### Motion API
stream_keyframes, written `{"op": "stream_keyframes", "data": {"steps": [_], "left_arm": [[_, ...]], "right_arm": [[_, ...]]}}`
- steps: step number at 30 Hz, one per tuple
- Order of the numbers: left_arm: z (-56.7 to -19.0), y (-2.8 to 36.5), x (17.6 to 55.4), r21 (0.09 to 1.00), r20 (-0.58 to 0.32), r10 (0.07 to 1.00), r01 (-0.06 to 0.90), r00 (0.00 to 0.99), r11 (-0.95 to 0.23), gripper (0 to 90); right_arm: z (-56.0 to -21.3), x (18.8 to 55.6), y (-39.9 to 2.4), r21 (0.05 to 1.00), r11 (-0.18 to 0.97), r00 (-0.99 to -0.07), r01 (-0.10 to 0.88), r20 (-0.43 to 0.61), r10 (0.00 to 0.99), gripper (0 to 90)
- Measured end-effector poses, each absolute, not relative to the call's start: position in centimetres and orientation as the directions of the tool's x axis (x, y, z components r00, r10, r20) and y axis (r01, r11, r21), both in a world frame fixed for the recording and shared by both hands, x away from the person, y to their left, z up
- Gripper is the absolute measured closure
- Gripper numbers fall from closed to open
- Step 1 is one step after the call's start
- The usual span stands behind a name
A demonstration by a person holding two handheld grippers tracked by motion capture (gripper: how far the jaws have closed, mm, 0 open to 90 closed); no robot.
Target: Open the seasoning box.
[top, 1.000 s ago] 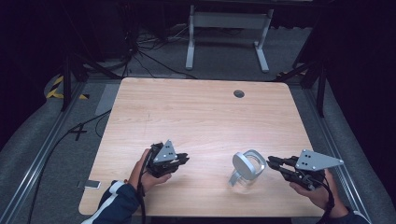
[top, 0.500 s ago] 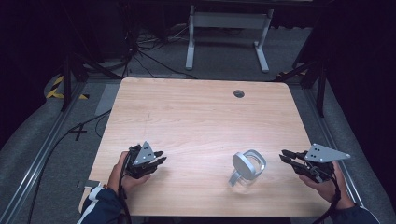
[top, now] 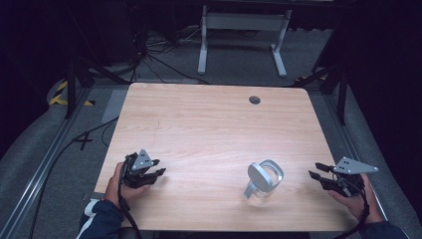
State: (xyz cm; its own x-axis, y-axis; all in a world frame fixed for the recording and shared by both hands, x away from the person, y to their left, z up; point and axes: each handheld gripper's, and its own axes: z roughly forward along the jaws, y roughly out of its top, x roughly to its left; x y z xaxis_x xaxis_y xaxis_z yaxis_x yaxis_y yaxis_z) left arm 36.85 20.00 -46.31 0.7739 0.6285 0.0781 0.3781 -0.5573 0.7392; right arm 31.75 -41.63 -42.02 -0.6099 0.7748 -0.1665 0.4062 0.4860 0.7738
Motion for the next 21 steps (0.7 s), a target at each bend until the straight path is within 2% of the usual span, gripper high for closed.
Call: {"op": "stream_keyframes", "data": {"steps": [7,8,11,13,16,18,21], "left_arm": [[-47.3,20.7,37.8,0.717,0.016,0.651,0.445,0.759,-0.537,40.8],[-47.7,20.7,37.9,0.722,-0.016,0.652,0.460,0.758,-0.517,39.3],[-47.9,20.8,38.0,0.731,-0.026,0.664,0.467,0.748,-0.498,35.1],[-48.0,20.7,38.0,0.735,-0.048,0.665,0.478,0.745,-0.482,28.1],[-48.0,20.5,37.9,0.729,-0.044,0.658,0.475,0.751,-0.493,22.2],[-48.0,20.2,37.8,0.719,-0.014,0.655,0.463,0.756,-0.519,19.1],[-48.0,20.0,37.8,0.718,-0.016,0.659,0.467,0.752,-0.516,15.7]], "right_arm": [[-44.2,31.6,-43.9,0.772,0.416,-0.554,0.481,-0.101,0.827,43.5],[-44.4,31.5,-44.1,0.772,0.405,-0.550,0.490,-0.087,0.831,42.3],[-45.7,31.5,-44.7,0.760,0.392,-0.540,0.519,-0.064,0.839,39.0],[-46.4,31.5,-45.0,0.750,0.399,-0.545,0.528,-0.061,0.836,34.2],[-46.5,31.6,-45.5,0.756,0.366,-0.535,0.542,-0.025,0.844,32.4],[-46.6,31.6,-45.4,0.757,0.368,-0.534,0.540,-0.029,0.845,30.9],[-46.6,31.6,-45.2,0.753,0.371,-0.532,0.544,-0.032,0.846,28.9]]}}
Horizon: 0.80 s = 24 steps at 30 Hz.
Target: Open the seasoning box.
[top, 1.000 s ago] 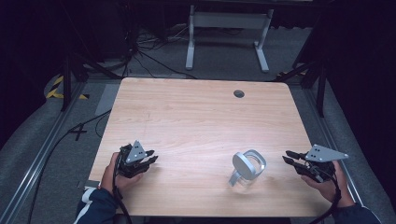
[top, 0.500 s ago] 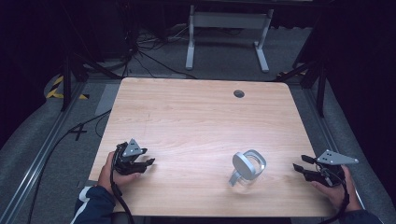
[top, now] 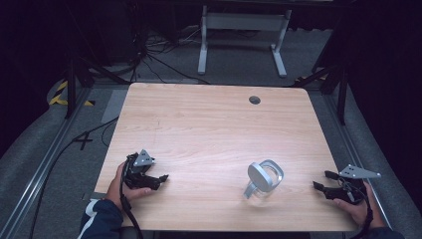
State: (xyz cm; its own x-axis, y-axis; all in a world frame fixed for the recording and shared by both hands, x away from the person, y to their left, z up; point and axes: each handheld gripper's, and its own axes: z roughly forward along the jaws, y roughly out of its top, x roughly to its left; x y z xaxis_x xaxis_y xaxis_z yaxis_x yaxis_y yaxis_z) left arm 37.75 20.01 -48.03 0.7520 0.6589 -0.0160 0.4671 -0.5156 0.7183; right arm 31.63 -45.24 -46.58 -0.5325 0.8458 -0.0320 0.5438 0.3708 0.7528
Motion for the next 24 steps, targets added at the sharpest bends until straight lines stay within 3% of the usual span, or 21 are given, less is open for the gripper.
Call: {"op": "stream_keyframes", "data": {"steps": [24], "left_arm": [[-48.03,20.02,37.76,0.715,-0.022,0.660,0.473,0.751,-0.515,14.8]], "right_arm": [[-46.58,31.76,-45.06,0.748,0.373,-0.532,0.549,-0.031,0.846,24.4]]}}
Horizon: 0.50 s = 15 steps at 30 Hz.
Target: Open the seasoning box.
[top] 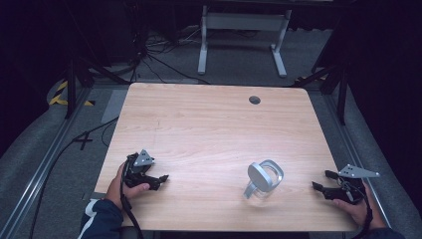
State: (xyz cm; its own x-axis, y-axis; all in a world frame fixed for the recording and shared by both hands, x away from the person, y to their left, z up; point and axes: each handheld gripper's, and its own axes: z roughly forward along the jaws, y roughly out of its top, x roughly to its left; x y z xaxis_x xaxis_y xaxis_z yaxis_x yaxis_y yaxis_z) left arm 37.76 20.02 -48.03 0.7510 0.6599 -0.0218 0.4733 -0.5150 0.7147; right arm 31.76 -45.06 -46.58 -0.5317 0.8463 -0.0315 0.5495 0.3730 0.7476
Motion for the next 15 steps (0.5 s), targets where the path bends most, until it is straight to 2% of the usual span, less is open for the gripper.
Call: {"op": "stream_keyframes", "data": {"steps": [15], "left_arm": [[-48.04,20.02,37.88,0.717,-0.018,0.660,0.469,0.751,-0.516,14.1]], "right_arm": [[-46.61,31.77,-45.03,0.749,0.370,-0.533,0.550,-0.027,0.846,23.8]]}}
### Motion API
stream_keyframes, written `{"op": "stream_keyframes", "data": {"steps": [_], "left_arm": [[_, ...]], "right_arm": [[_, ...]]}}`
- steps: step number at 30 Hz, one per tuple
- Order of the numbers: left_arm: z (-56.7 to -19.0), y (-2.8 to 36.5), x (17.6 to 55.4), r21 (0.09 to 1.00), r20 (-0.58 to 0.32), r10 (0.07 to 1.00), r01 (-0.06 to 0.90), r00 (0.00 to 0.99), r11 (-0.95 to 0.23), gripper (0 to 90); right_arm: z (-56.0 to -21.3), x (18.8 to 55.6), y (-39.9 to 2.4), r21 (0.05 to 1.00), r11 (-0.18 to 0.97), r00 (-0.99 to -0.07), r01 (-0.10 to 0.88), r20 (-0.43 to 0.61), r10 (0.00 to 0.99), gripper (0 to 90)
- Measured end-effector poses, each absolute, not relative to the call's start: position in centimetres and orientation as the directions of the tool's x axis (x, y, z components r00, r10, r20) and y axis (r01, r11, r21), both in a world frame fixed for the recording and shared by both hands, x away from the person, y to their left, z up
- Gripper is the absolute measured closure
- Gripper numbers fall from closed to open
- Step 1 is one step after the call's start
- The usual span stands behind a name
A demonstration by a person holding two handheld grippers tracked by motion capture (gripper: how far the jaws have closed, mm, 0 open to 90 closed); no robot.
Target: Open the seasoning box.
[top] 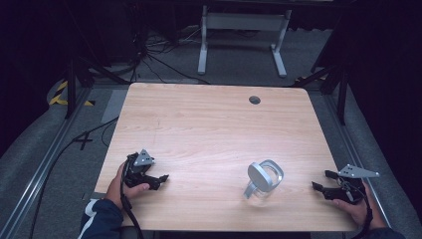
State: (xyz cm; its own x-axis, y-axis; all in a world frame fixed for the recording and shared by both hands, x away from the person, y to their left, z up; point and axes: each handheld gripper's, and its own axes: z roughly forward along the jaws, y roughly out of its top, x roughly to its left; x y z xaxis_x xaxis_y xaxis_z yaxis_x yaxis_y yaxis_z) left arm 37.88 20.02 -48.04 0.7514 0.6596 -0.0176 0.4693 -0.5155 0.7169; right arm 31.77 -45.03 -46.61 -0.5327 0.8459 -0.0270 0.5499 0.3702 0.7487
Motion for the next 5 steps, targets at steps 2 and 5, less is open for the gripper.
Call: {"op": "stream_keyframes", "data": {"steps": [2,5], "left_arm": [[-48.03,20.03,37.89,0.716,-0.016,0.659,0.468,0.752,-0.518,14.1],[-48.01,19.96,37.83,0.712,-0.015,0.667,0.476,0.745,-0.516,13.7]], "right_arm": [[-46.61,31.77,-45.02,0.749,0.370,-0.533,0.550,-0.027,0.846,23.7],[-46.61,31.77,-45.03,0.748,0.370,-0.533,0.550,-0.027,0.846,23.6]]}}
